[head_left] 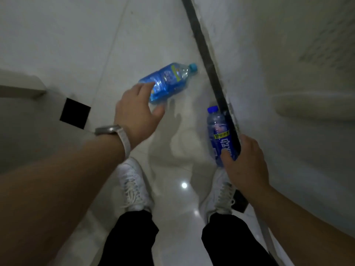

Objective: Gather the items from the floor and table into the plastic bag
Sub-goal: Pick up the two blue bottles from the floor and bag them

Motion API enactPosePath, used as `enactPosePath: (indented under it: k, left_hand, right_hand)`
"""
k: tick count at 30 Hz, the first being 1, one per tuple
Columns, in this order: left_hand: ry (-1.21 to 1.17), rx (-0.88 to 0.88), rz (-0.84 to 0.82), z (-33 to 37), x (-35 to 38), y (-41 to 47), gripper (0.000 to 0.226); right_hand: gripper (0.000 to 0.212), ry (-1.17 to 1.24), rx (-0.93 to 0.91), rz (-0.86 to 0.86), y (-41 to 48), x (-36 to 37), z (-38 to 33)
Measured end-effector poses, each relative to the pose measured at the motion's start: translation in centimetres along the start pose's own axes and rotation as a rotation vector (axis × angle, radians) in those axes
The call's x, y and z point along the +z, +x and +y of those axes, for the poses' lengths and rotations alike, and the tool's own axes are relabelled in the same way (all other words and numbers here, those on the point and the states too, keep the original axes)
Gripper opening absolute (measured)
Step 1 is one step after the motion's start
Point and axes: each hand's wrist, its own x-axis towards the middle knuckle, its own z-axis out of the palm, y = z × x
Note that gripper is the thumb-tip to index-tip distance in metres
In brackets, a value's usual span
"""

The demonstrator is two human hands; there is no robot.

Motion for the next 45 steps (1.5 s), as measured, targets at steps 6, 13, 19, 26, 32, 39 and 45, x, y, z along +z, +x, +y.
enactPosePath:
  k: [6,13,19,26,32,39,45]
  left_hand:
    - [0.031,-0.055,-0.082,-4.4,6.5,7.2,0.08]
    - [0.128,0.03,-0.162,-5.2,11.2,12.5,0.11]
    - [0.262,0.07,-0.136,-5.8,13.3,14.1,0.119]
    - [0.212,-0.016,-0.097,-6.0,13.9,12.4,0.106]
    - [-0.052,-0.095,0.003,-5.7,12.3,8.0,0.099]
    - [-0.514,-0.269,0.218,-1.3,5.1,1.6,0.09]
    - [-0.606,-0.291,0.273,4.3,-4.0,-5.4,0.081]
  right_hand:
    - [0.069,0.072,0.064,-0.022,4.8,8.0,3.8]
    - [0.083,0.033,0.105,0.064,8.5,13.3,4.5]
    - [0.101,-0.009,0.102,0.011,10.0,15.0,4.7]
    - [0.103,0.216,0.179,-0.063,10.9,15.6,4.2]
    - [0.094,0.224,0.058,-0.015,10.6,13.2,2.0]
    - [0.09,0.273,-0.045,-0.017,7.2,3.7,-4.2]
    - [0.096,0.237,-0.138,0.039,2.6,-7.3,-10.6]
